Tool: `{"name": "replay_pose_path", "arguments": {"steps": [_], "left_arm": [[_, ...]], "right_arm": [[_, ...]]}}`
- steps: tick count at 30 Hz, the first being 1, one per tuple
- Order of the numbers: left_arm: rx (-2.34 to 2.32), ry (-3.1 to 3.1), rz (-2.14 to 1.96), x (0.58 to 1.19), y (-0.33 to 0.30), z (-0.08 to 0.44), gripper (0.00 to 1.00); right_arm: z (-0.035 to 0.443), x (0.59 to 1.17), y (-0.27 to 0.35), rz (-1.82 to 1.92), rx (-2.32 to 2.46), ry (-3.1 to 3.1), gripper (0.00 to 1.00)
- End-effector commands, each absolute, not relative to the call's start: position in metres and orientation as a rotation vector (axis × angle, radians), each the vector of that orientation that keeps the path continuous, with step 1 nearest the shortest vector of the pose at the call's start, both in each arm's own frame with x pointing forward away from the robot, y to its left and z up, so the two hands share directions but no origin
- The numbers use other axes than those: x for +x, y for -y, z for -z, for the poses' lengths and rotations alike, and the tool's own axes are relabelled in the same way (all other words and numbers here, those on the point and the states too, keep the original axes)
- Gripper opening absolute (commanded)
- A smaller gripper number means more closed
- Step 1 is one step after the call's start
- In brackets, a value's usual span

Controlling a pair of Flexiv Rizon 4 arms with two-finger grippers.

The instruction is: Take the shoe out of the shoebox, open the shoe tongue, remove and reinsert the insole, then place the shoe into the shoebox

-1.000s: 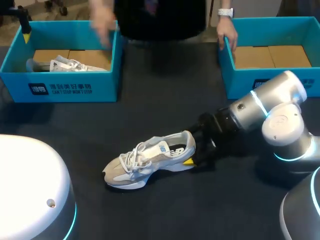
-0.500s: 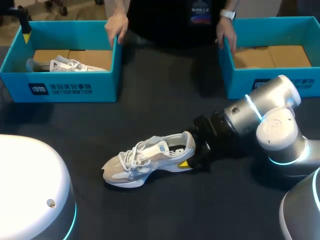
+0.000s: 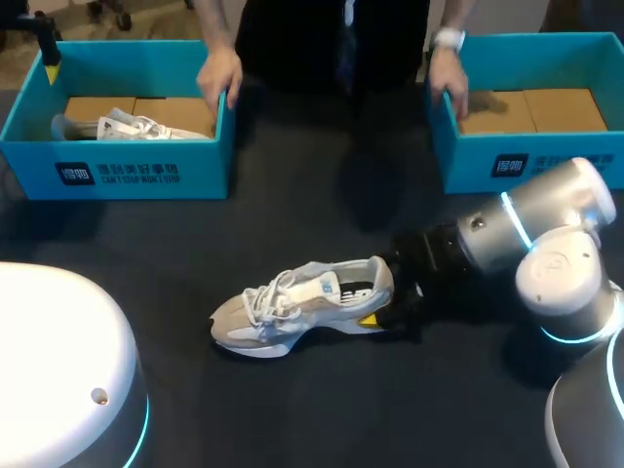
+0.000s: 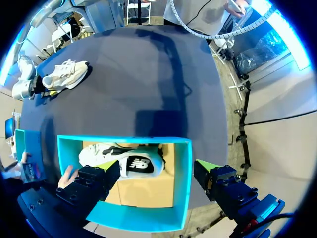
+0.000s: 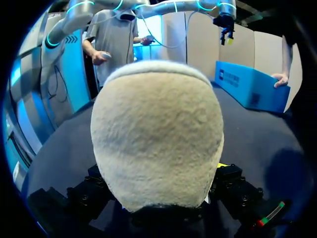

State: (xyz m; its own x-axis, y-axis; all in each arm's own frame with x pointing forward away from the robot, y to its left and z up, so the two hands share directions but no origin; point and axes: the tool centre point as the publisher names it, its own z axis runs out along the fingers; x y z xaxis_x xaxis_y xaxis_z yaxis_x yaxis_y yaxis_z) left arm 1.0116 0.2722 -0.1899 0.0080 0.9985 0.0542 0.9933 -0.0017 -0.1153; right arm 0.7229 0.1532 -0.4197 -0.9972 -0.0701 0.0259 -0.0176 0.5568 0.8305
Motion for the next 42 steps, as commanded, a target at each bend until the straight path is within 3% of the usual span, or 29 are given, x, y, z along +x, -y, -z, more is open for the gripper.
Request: {"name": "replay_pose_path", "arguments": {"steps": [1, 42], "left_arm": [[-2.142, 2.132, -0.06, 1.011, -0.272, 0.19, 1.0], [-2.142, 2.132, -0.06, 1.011, -0.272, 0.19, 1.0]], "right_arm": [[0.408, 0.715, -0.134, 1.435, 0.046, 2.753, 0.0], [0.426, 0.712, -0.102, 1.427, -0.109, 2.793, 0.0]]}}
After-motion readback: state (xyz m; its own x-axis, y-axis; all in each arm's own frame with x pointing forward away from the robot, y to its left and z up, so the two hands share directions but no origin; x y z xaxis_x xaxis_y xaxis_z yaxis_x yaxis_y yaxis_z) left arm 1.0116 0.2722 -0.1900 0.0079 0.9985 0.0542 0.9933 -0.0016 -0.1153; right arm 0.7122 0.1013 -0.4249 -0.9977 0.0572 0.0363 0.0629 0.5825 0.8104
